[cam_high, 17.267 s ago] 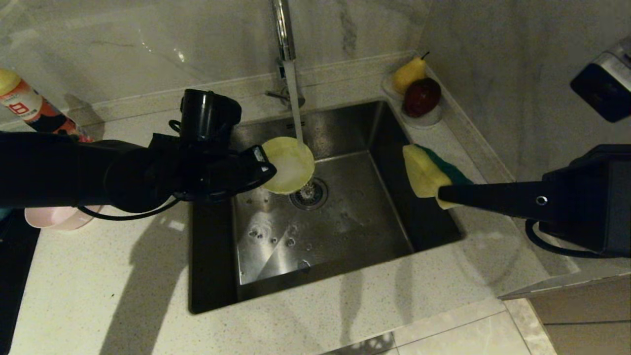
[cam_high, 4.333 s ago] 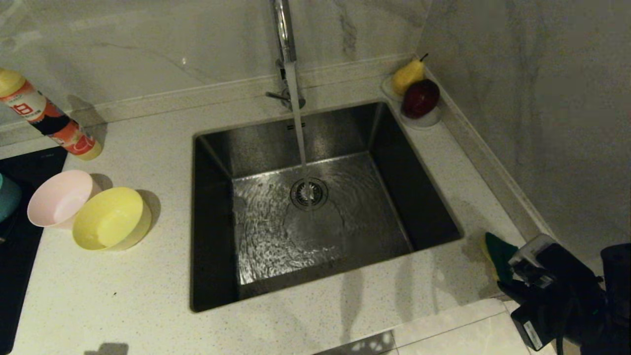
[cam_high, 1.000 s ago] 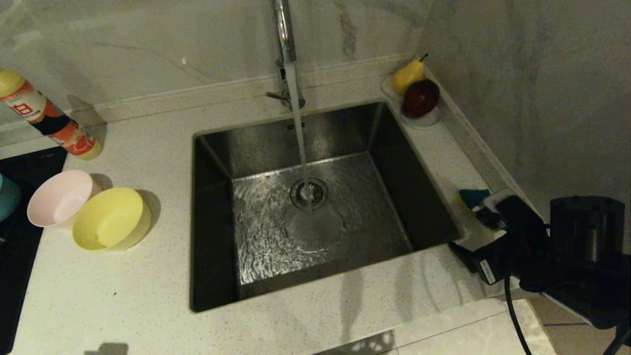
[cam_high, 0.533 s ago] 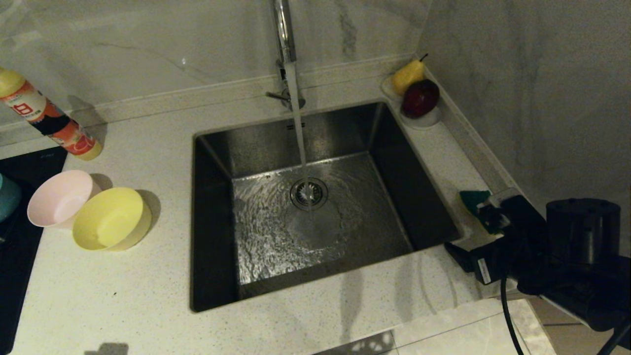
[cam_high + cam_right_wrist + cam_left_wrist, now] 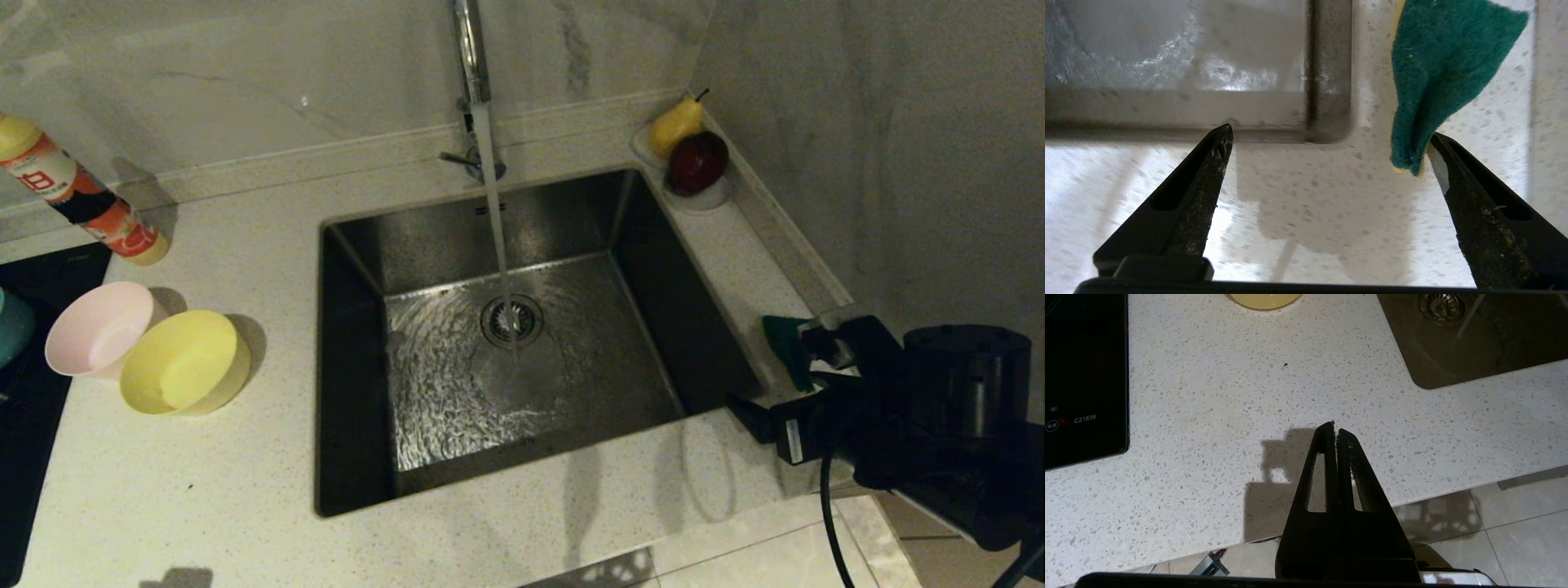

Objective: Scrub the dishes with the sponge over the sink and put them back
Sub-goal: Put down the sponge

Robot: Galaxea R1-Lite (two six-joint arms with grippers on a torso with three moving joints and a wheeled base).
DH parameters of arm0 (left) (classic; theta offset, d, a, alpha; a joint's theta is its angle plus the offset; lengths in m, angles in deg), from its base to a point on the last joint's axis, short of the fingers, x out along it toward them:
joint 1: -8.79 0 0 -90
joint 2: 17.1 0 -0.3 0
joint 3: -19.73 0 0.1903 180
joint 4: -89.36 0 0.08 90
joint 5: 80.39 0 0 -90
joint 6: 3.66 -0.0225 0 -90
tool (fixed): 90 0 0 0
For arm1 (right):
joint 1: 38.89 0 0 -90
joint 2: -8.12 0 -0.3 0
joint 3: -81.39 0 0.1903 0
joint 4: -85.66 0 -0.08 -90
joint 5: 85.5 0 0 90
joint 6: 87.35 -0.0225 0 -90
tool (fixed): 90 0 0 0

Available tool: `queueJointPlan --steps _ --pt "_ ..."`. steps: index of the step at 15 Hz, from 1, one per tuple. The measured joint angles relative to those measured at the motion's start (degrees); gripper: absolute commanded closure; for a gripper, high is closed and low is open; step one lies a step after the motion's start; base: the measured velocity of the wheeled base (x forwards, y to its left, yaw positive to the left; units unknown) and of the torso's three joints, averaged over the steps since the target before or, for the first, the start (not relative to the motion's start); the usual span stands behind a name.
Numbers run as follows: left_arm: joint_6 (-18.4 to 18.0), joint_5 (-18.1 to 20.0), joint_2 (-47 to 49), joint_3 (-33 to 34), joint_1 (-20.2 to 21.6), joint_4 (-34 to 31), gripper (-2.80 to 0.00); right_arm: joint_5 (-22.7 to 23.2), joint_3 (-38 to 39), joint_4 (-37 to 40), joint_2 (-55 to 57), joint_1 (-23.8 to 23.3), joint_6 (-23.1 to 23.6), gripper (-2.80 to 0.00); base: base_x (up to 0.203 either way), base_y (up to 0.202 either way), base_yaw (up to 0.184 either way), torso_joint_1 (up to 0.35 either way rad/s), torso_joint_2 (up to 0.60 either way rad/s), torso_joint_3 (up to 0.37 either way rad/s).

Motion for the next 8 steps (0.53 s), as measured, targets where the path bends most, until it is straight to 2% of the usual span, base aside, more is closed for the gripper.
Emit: queueJointPlan --steps 4,8 --pt "0.0 0.0 0.0 0.0 0.0 0.0 0.00 0.0 -0.4 -0.2 0.2 0.5 -2.5 -2.80 0.000 0.000 0.000 0.000 0.00 0.000" --pt "0.0 0.0 0.0 0.0 0.0 0.0 0.00 -1.2 -2.7 -0.7 -1.3 0.5 -0.7 -2.80 0.000 0.000 0.000 0.000 0.00 0.000"
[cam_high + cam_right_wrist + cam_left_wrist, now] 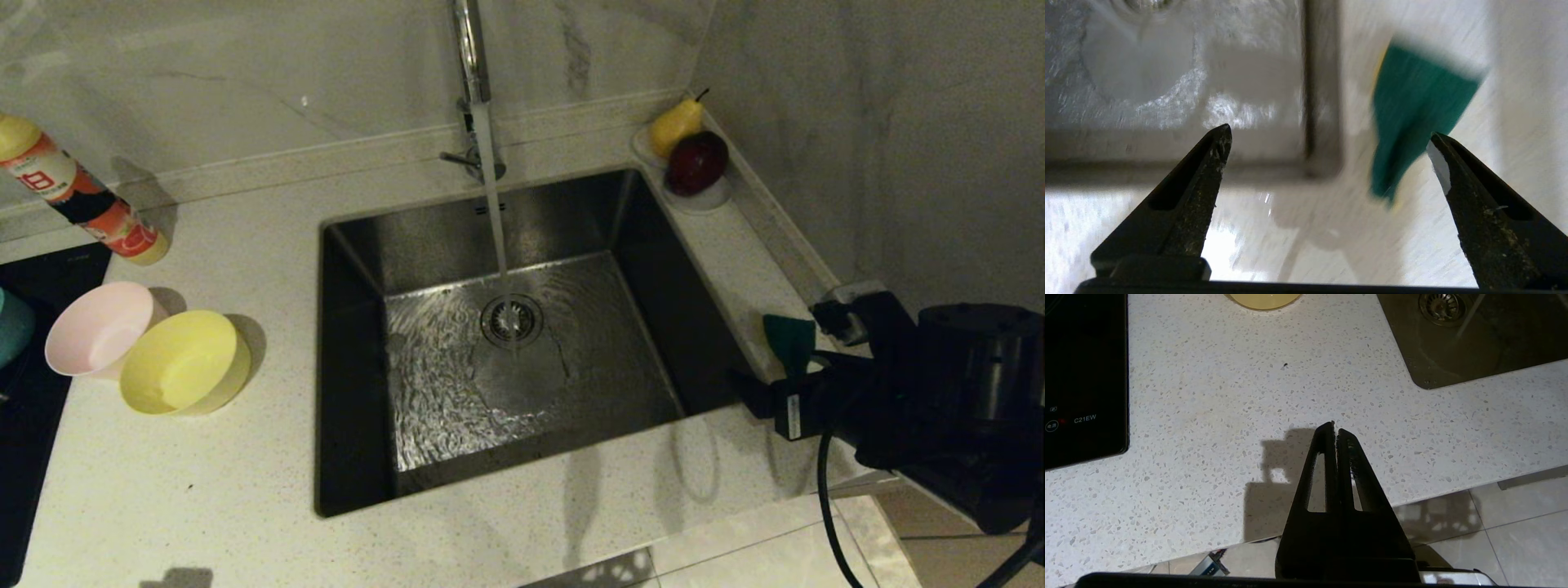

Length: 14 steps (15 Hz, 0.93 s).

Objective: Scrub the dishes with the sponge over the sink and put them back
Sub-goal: Put down the sponge, then turn off the faucet

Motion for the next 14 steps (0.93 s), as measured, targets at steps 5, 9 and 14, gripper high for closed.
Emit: queueJointPlan --steps 5,9,14 --pt "0.0 0.0 0.0 0.0 0.0 0.0 0.00 -1.2 -1.0 0.0 -4.5 0.8 5.9 0.00 0.000 0.000 0.000 0.000 0.00 0.000" --pt "0.0 0.0 0.0 0.0 0.0 0.0 0.00 -2.0 -0.5 0.0 -10.5 1.7 6.3 0.00 0.000 0.000 0.000 0.000 0.00 0.000" --pt "0.0 0.0 0.0 0.0 0.0 0.0 0.00 4.7 4.5 0.6 -24.2 0.4 6.2 0.00 0.000 0.000 0.000 0.000 0.00 0.000"
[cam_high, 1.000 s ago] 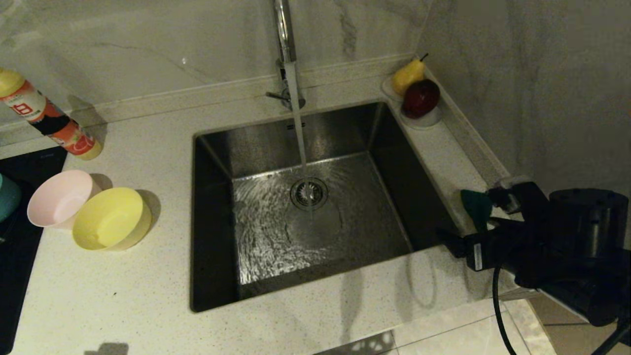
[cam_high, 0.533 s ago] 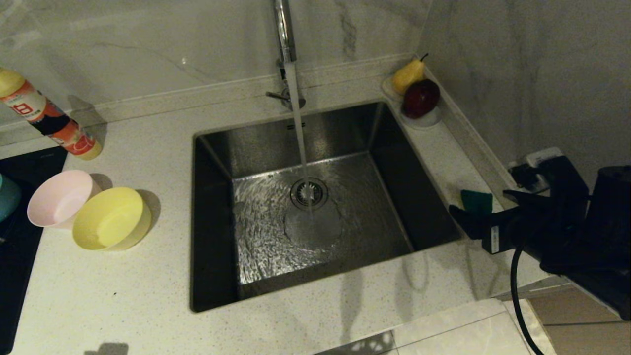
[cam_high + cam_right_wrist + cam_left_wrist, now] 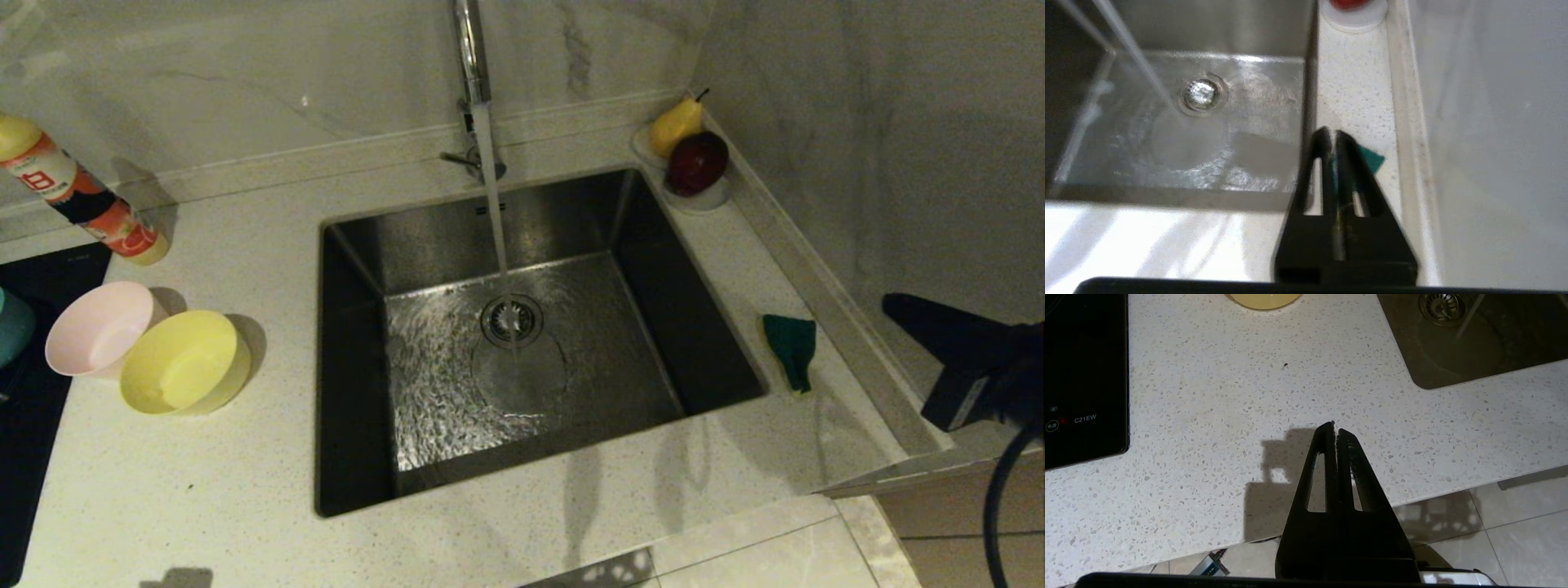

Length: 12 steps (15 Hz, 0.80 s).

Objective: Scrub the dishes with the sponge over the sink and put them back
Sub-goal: Turn off the faucet

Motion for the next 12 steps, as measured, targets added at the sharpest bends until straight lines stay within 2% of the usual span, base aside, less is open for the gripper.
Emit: queueJointPlan --steps 5,9,12 --pt "0.0 0.0 0.0 0.0 0.0 0.0 0.00 13.2 10.8 1.7 -15.9 -2.4 -0.5 0.00 0.000 0.000 0.000 0.000 0.00 0.000" --pt "0.0 0.0 0.0 0.0 0.0 0.0 0.00 23.3 20.2 2.2 -26.8 -11.9 -2.6 0.00 0.000 0.000 0.000 0.000 0.00 0.000" --pt "0.0 0.0 0.0 0.0 0.0 0.0 0.00 27.7 25.6 5.9 -36.4 -18.1 -4.1 0.00 0.000 0.000 0.000 0.000 0.00 0.000"
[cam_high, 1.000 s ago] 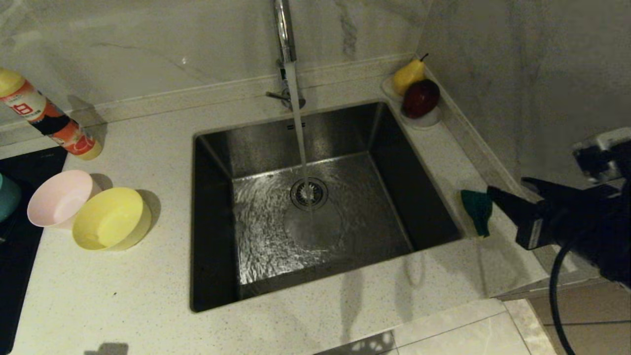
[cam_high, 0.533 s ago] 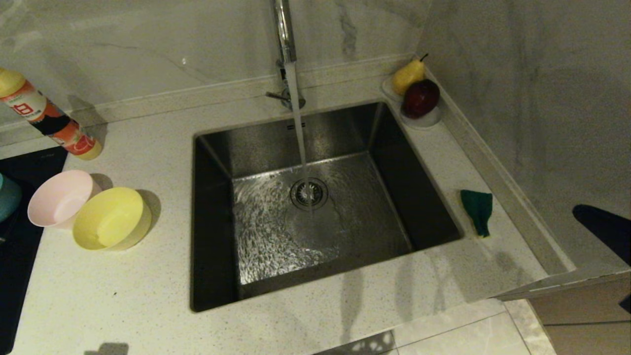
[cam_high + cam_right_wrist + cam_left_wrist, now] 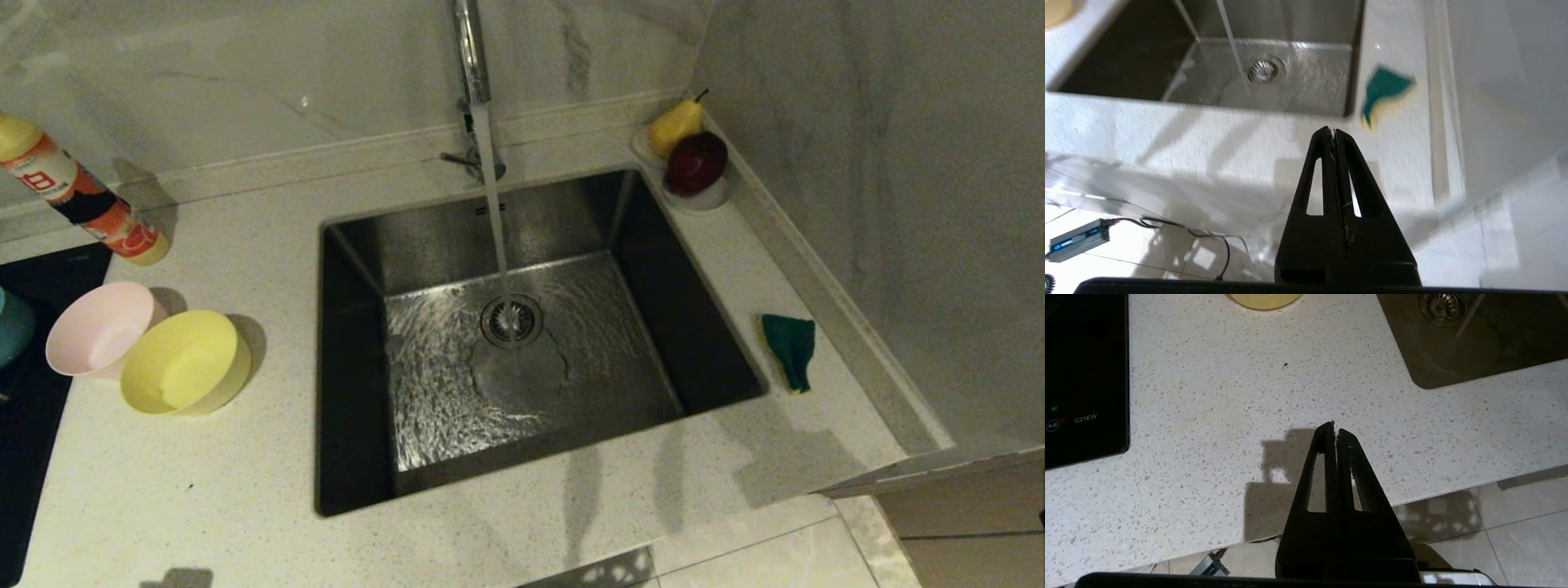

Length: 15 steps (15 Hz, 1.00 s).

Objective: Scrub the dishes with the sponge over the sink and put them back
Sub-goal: Turn off the faucet

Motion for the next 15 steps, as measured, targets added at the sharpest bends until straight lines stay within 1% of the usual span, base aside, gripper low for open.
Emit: queueJointPlan --steps 2,4,9,11,13,15 --pt "0.0 0.0 0.0 0.0 0.0 0.0 0.00 0.1 2.0 5.6 -6.4 -2.1 -1.0 0.00 0.000 0.000 0.000 0.000 0.00 0.000" --pt "0.0 0.0 0.0 0.0 0.0 0.0 0.00 -1.8 2.8 12.5 -10.9 -3.9 -2.1 0.00 0.000 0.000 0.000 0.000 0.00 0.000" --pt "0.1 0.0 0.0 0.0 0.0 0.0 0.00 -2.3 2.6 27.2 -23.1 -6.2 -1.9 0.00 0.000 0.000 0.000 0.000 0.00 0.000" --pt "0.1 -0.1 0.0 0.0 0.0 0.0 0.00 -4.7 1.7 32.5 -26.0 -6.5 -2.2 0.00 0.000 0.000 0.000 0.000 0.00 0.000" --pt "0.2 -0.1 0.0 0.0 0.0 0.0 0.00 -8.2 0.2 38.5 -27.4 -6.6 -2.4 0.00 0.000 0.000 0.000 0.000 0.00 0.000" --pt "0.2 -0.1 0.0 0.0 0.0 0.0 0.00 -9.9 -0.4 40.3 -27.9 -6.6 -3.7 0.00 0.000 0.000 0.000 0.000 0.00 0.000"
